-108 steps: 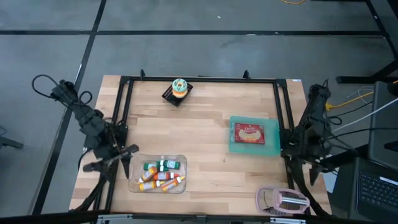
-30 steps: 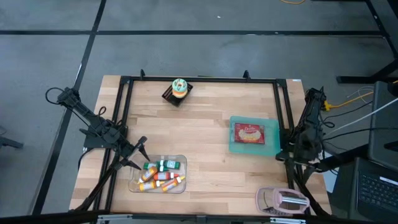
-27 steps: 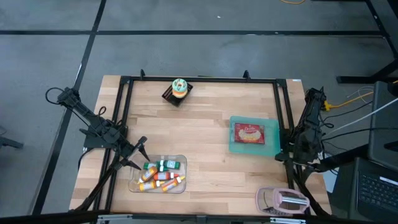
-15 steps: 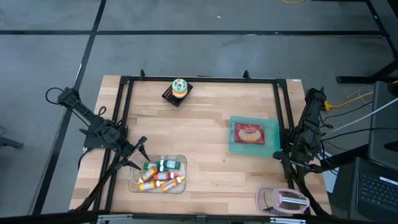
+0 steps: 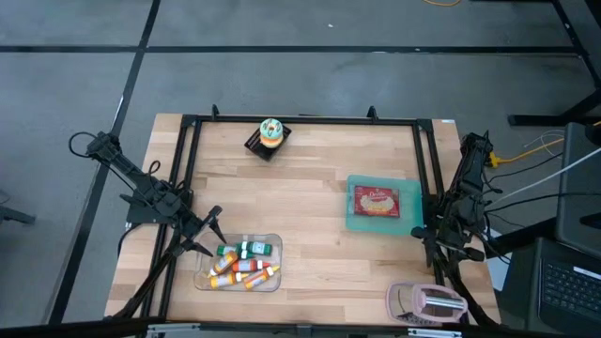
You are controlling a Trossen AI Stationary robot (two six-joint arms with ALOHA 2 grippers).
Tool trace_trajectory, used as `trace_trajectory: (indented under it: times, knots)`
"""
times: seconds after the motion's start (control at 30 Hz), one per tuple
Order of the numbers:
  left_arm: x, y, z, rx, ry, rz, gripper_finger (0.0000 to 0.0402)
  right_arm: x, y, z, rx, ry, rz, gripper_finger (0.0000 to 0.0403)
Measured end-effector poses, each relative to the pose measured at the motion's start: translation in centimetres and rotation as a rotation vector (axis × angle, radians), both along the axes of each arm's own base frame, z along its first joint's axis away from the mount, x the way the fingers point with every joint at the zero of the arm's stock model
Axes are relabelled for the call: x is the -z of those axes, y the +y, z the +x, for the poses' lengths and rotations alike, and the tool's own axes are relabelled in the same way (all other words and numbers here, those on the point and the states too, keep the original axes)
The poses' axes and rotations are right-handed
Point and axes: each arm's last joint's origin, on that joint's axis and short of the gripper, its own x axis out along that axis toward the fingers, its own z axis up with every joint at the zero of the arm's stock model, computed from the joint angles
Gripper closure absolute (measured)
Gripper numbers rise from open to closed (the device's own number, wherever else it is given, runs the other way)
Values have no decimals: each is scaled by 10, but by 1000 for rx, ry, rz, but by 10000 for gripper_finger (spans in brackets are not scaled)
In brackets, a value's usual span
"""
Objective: Pick & Place Food Item
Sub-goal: Return to Home Position
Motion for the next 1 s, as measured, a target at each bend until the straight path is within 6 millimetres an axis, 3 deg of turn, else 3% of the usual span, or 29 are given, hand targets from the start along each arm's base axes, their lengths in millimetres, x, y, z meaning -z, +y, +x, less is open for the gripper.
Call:
trace_trajectory:
  times: [1.0]
  knots:
    - [0, 0, 0, -1, -2, 2, 155, 0, 0, 0, 13, 7, -8, 179]
